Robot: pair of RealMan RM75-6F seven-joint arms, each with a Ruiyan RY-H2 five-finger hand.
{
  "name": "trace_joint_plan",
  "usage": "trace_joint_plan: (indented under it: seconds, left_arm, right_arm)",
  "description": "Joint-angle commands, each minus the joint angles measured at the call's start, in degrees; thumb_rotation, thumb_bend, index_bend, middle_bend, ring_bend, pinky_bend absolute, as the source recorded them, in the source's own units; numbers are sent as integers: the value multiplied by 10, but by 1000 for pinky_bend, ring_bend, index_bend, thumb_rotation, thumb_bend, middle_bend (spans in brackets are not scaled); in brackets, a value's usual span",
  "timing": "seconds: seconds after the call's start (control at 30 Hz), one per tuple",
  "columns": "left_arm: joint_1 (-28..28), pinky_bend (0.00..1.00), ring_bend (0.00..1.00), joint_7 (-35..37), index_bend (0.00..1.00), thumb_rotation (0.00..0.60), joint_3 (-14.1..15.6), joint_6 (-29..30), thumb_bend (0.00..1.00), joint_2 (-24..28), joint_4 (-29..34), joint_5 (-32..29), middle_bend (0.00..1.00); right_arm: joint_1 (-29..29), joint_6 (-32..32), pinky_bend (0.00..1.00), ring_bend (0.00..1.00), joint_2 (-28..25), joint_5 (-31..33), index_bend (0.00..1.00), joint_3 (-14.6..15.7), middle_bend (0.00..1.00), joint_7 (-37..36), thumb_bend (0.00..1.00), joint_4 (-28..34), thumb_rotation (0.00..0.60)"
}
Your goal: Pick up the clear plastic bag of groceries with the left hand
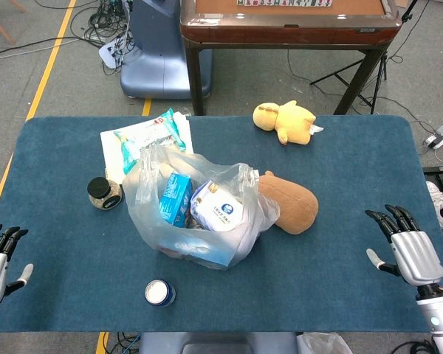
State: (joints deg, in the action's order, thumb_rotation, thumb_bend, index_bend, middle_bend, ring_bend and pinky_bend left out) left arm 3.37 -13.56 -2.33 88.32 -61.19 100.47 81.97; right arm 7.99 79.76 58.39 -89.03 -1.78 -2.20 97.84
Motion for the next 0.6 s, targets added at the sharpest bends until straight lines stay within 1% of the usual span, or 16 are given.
trace_joint_plan:
  seconds: [0.03, 0.17, 0.27, 0.4, 0.6]
  left_arm:
    - [-2, 59, 70, 1, 207, 600, 1, 1, 272, -1, -1, 1, 165]
    - [-4, 59, 70, 4, 207, 600, 1, 3, 272, 0, -1, 5, 165]
    - [-3, 59, 70, 19, 207, 600, 2, -2, 271, 4, 3, 10, 165]
    - [7, 59, 70, 79, 207, 600, -3, -16, 271, 21, 2, 20, 165]
    - [32, 59, 71, 200, 204, 600, -19, -33, 271, 58, 4, 49, 165]
  right_arm:
    - [0, 0, 97, 71, 0, 0, 169, 0, 224, 1, 324, 1, 600]
    - [2, 0, 97, 71, -2, -2, 169, -1, 224, 2, 324, 3, 600]
    - [2, 3, 97, 71, -4, -4, 169, -1, 224, 4, 323, 6, 600]
    - [1, 8, 97, 71, -8, -3, 169, -3, 224, 6, 324, 9, 600]
    - [-1, 14, 97, 71, -14, -6, 169, -3, 224, 8, 324, 13, 600]
